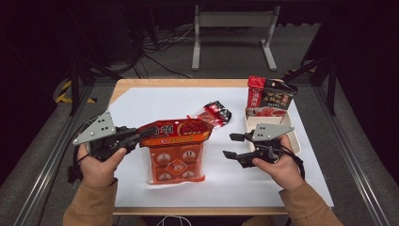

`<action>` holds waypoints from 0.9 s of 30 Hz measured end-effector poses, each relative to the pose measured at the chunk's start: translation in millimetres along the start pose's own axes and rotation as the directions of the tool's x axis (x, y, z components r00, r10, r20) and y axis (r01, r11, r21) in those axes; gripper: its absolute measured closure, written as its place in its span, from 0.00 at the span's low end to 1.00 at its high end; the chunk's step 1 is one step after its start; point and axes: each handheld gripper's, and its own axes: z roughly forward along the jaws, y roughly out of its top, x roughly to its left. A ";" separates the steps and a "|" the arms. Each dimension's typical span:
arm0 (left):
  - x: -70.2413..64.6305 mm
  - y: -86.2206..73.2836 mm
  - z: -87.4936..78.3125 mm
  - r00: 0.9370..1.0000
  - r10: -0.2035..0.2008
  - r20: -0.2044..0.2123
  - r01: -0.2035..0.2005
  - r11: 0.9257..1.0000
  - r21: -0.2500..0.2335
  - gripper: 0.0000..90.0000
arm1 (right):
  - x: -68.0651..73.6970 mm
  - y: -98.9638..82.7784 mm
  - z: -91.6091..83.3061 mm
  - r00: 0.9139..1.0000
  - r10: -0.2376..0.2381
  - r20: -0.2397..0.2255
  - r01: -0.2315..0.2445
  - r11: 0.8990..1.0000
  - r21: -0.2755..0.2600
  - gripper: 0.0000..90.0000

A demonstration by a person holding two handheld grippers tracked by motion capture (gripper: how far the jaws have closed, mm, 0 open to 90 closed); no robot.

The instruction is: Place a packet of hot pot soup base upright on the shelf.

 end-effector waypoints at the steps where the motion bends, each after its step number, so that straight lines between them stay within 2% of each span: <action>1: -1.8 1.3 -0.6 1.000 0.007 -0.002 -0.007 1.000 0.001 1.00 | 0.3 0.8 0.7 1.000 -0.001 -0.005 0.001 1.000 -0.005 0.39; 8: -12.5 9.0 -0.4 0.998 0.056 0.000 -0.056 0.998 -0.001 1.00 | 3.2 3.3 10.8 0.999 -0.001 -0.034 0.000 1.000 -0.012 0.30; 17: -16.7 13.6 1.4 0.998 0.066 0.001 -0.066 0.998 -0.025 1.00 | 9.2 9.1 29.4 0.996 -0.017 -0.091 0.014 0.999 -0.033 0.27; 22: -19.2 17.0 1.4 0.996 0.090 -0.010 -0.091 0.995 -0.031 1.00 | 8.9 13.4 46.3 0.996 -0.031 -0.088 0.027 0.999 -0.045 0.26; 25: -20.2 17.9 1.8 0.996 0.089 -0.006 -0.090 0.995 -0.038 1.00 | 6.0 16.0 55.9 0.996 -0.024 -0.084 0.019 0.998 -0.058 0.25; 27: -20.4 18.1 1.4 0.996 0.086 0.004 -0.085 0.995 -0.044 1.00 | 5.9 17.1 60.5 0.994 -0.014 -0.106 0.006 0.997 -0.071 0.25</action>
